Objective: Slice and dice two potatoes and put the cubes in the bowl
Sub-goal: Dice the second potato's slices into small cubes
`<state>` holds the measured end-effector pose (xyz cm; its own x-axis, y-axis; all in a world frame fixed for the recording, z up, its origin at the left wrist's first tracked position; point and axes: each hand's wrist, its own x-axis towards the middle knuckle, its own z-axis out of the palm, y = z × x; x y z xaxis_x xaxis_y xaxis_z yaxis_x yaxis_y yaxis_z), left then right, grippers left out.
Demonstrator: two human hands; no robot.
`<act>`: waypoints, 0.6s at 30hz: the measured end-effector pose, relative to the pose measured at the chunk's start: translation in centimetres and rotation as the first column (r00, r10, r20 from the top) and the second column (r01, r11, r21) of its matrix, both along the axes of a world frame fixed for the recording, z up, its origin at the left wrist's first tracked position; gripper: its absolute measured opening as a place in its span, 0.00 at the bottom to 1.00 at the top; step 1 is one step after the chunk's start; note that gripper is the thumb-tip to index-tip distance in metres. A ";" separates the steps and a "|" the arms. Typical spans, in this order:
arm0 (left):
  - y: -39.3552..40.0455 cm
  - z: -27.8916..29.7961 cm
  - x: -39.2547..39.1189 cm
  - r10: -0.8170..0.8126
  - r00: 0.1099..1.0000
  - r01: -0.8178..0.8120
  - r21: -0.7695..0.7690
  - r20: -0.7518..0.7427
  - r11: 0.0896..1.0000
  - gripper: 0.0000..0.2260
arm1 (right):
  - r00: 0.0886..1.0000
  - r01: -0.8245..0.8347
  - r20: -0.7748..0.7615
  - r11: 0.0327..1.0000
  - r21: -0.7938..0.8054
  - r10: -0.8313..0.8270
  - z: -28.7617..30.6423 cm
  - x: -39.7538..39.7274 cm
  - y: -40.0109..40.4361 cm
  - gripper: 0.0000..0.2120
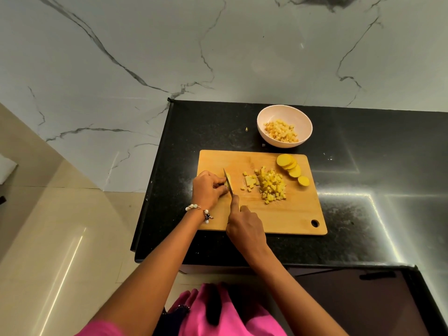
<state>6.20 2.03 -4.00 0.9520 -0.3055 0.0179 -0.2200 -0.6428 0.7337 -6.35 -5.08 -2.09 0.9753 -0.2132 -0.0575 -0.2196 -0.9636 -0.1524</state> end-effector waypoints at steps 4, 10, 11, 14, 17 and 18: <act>0.0 -0.1 -0.1 0.025 1.000 -0.025 -0.019 -0.002 0.999 0.15 | 1.000 0.008 -0.001 0.999 -0.036 -0.008 0.1 -0.2 0.3 0.29; 0.0 0.0 -0.2 0.022 1.000 -0.022 -0.010 0.002 1.000 0.15 | 0.999 0.036 0.021 0.998 -0.056 -0.035 -0.4 -2.0 0.6 0.35; -0.1 0.0 -0.2 0.023 1.000 -0.023 -0.008 -0.001 1.000 0.14 | 0.999 0.040 0.013 0.998 -0.049 -0.039 -0.1 -2.1 0.6 0.35; -0.1 0.1 -0.3 0.028 1.000 -0.028 -0.010 -0.003 1.000 0.14 | 0.997 0.065 0.038 0.998 -0.024 -0.064 -0.1 -2.3 0.2 0.35; -0.1 0.2 -0.3 0.034 0.999 -0.034 -0.011 -0.011 0.999 0.14 | 0.990 0.116 0.086 0.993 -0.023 -0.113 -0.7 -2.4 -1.3 0.34; 0.0 0.1 -0.3 0.033 0.999 -0.033 -0.013 -0.016 0.999 0.14 | 0.989 0.129 0.079 0.991 -0.037 -0.125 -0.7 -2.4 -1.8 0.34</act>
<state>5.89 2.00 -3.85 0.9618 -0.2735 0.0066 -0.1871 -0.6400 0.7453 -8.73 -6.88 -2.77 0.9414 -0.3362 0.0279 -0.3298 -0.9345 -0.1338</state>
